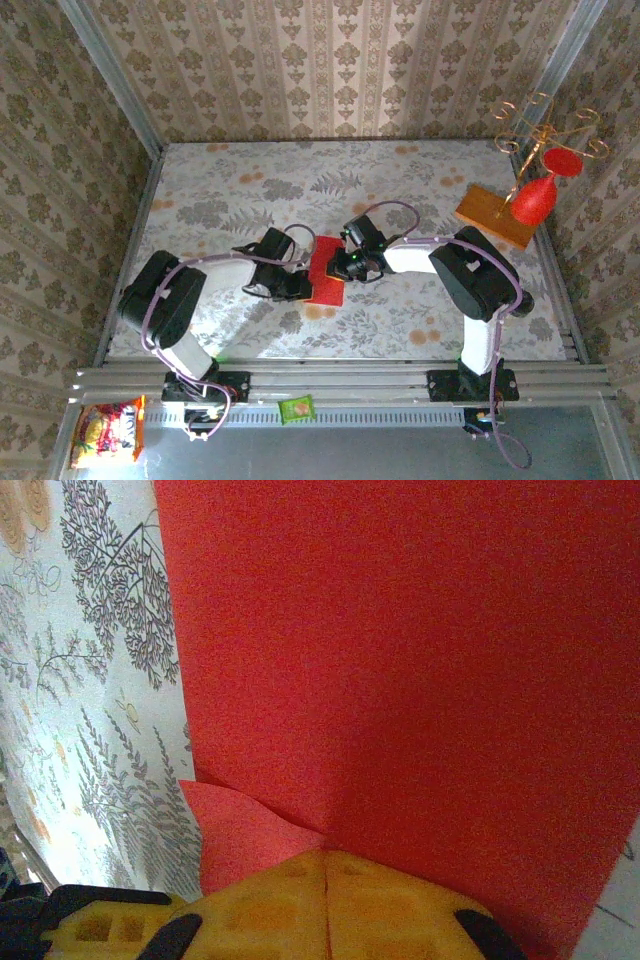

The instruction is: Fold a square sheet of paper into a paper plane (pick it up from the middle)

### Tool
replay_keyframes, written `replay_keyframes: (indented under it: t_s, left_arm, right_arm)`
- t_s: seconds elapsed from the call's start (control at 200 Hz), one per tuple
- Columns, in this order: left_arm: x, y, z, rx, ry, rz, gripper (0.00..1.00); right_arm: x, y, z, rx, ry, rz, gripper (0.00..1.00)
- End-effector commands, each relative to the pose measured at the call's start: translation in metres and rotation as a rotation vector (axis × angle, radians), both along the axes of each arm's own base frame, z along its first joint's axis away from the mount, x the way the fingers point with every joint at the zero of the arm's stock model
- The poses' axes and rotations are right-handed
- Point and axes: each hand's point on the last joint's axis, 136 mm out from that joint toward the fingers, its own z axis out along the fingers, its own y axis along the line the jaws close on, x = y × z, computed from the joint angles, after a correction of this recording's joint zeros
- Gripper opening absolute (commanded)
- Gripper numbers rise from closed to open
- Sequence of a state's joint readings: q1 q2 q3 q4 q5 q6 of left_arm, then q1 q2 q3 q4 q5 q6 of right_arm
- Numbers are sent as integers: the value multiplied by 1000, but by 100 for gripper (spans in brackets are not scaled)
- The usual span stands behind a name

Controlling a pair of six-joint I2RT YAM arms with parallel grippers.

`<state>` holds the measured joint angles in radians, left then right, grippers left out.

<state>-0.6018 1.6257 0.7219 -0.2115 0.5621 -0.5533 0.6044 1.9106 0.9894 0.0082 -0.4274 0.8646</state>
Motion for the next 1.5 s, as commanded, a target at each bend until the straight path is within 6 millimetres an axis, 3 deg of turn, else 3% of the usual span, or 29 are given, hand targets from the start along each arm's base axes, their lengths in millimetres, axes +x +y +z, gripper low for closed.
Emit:
replay_keyframes:
  t_s: [0.0, 0.235, 0.34, 0.665, 0.89, 1.0, 1.135, 1.255, 1.495]
  left_arm:
    - [-28, 25, -12, 57, 115, 42, 0]
    - [1, 11, 42, -71, -38, 70, 0]
    - [18, 2, 52, -117, -87, 99, 0]
    - [31, -24, 25, -115, -28, 88, 0]
    - [19, -4, -4, 11, 17, 111, 0]
    - [13, 4, -13, 41, 34, 125, 0]
    - [9, 7, -17, 53, 48, 130, 0]
    - [10, 7, -17, 54, 43, 133, 0]
    - [12, 5, -16, 49, 41, 133, 0]
  right_arm:
    - [-43, -52, -70, -261, 192, -23, 9]
    - [-40, -50, -69, -251, 181, -12, 9]
    - [-36, -48, -67, -242, 169, -10, 9]
    - [-29, -43, -63, -221, 158, 1, 10]
    - [-20, -38, -51, -193, 126, 13, 10]
    - [-9, -31, -33, -166, 79, 31, 12]
    - [10, -11, 13, -62, -50, 48, 18]
    - [12, -4, 38, -33, -125, 47, 17]
    - [-12, -7, 23, -54, -98, 2, 5]
